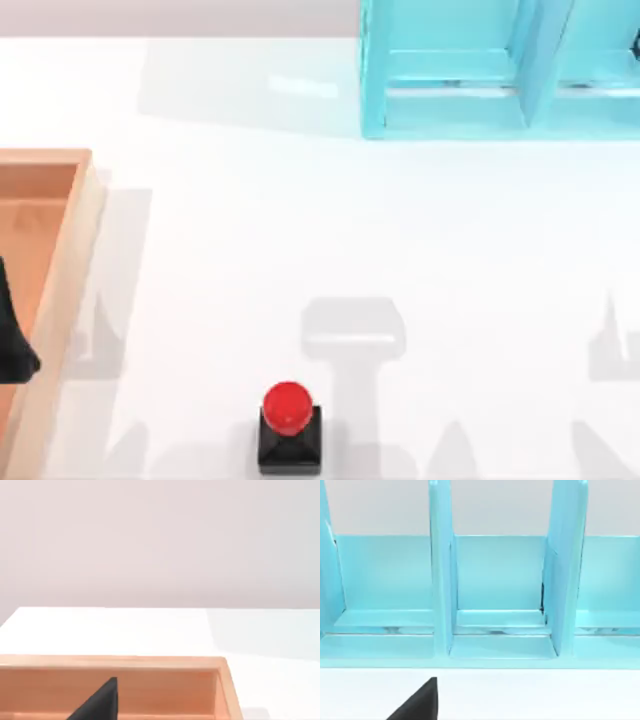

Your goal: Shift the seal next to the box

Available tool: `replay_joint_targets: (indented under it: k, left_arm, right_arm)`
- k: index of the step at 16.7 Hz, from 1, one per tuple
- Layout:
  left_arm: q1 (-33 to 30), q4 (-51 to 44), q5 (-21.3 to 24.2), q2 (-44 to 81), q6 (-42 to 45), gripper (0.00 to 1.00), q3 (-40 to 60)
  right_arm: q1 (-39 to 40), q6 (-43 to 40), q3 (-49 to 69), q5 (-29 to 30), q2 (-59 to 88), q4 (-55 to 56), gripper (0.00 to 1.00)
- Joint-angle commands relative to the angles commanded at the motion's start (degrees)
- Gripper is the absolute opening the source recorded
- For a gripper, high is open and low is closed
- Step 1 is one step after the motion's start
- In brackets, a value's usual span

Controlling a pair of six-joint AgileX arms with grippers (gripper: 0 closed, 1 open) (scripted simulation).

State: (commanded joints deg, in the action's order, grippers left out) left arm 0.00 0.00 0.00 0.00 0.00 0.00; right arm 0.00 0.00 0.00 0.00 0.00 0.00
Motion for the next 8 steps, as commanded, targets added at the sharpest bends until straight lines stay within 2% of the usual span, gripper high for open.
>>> replay_joint_targets:
  k: [4, 8]
  left_arm:
    - [-0.9, -1.4, -0.2, 1.8, -1.1, 1.00, 1.7]
    - [-7.4, -10.4, 0.2, 12.6, -7.0, 1.00, 11.0]
  right_arm:
    - [0.0, 0.0, 0.0, 0.0, 0.0, 0.0, 1.00]
    - [0.0, 0.0, 0.0, 0.0, 0.0, 0.0, 1.00]
